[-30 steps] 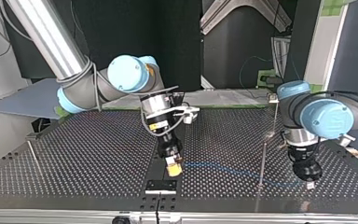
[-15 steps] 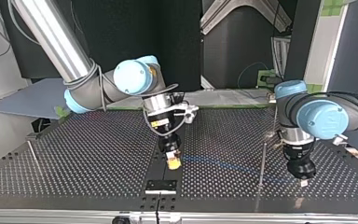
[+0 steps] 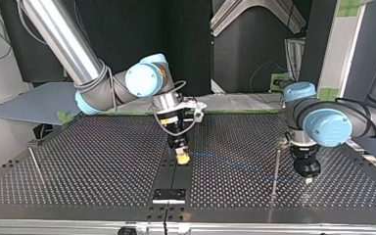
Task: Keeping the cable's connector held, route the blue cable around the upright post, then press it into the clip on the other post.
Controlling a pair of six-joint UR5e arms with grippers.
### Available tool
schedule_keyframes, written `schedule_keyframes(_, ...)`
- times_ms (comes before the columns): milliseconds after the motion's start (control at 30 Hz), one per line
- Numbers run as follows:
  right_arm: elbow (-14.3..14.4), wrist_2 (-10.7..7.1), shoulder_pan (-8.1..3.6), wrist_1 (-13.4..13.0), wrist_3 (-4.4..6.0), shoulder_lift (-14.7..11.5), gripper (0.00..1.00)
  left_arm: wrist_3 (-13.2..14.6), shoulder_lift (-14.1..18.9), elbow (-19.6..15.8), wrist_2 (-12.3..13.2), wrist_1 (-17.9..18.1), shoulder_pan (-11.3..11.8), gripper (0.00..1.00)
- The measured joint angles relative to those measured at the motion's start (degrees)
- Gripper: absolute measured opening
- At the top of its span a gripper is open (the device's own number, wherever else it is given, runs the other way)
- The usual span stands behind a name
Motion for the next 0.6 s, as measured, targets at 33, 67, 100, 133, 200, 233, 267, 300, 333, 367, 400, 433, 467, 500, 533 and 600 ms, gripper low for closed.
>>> schedule_keyframes(33,0.2,0.05,0.0,0.0,0.0,0.0,0.0,-0.2,0.0,-0.4,0.0,0.1,-0.1,0.0)
schedule_keyframes(67,0.4,0.14,0.0,0.0,-0.01,0.0,0.0,-0.5,0.0,-0.7,0.0,0.2,-0.2,0.0)
schedule_keyframes(100,0.6,0.19,0.0,0.0,-0.02,0.0,0.0,-0.7,0.0,-0.9,0.1,0.3,-0.2,0.0)
schedule_keyframes(133,0.8,0.24,0.0,0.0,-0.05,0.0,0.0,-1.0,0.0,-1.1,0.1,0.4,-0.3,0.0)
schedule_keyframes(200,1.2,0.34,0.0,0.0,-0.16,0.0,0.0,-1.8,0.0,-1.3,0.3,0.4,-0.5,0.0)
schedule_keyframes(233,1.4,0.4,0.0,0.0,-0.22,0.0,0.0,-2.1,-0.1,-1.4,0.5,0.4,-0.6,0.07)
schedule_keyframes(267,1.7,0.51,0.0,-0.1,-0.27,0.0,0.0,-2.6,-0.2,-1.4,0.8,0.4,-0.7,0.18)
schedule_keyframes(300,1.9,0.58,0.0,-0.1,-0.3,0.1,0.0,-3.1,-0.4,-1.5,1.3,0.4,-0.8,0.18)
schedule_keyframes(333,2.1,0.65,0.0,-0.1,-0.32,0.1,0.0,-3.4,-0.7,-1.5,1.7,0.2,-0.9,0.29)
schedule_keyframes(367,2.4,0.74,0.01,-0.2,-0.33,0.1,0.0,-3.7,-1.1,-1.5,2.1,0.0,-1.0,0.35)
schedule_keyframes(400,2.7,0.8,0.0,-0.2,-0.33,0.1,0.0,-3.8,-1.5,-1.5,2.4,-0.2,-1.2,0.35)
schedule_keyframes(433,2.9,0.84,0.0,-0.2,-0.35,0.1,0.0,-3.9,-1.9,-1.5,2.6,-0.5,-1.3,0.45)
schedule_keyframes(467,3.3,0.89,0.0,-0.2,-0.39,0.1,0.0,-4.0,-2.5,-1.5,2.7,-0.9,-1.5,0.52)
schedule_keyframes(500,3.6,0.95,0.0,-0.3,-0.43,0.2,0.0,-4.1,-2.8,-1.5,2.6,-1.2,-1.6,0.52)
schedule_keyframes(533,3.9,1.02,0.0,-0.3,-0.47,0.2,0.0,-4.2,-3.1,-1.5,2.5,-1.5,-1.7,0.6)
schedule_keyframes(600,4.6,1.23,0.0,-0.4,-0.56,0.2,0.0,-4.3,-3.5,-1.5,1.9,-2.1,-1.9,0.6)
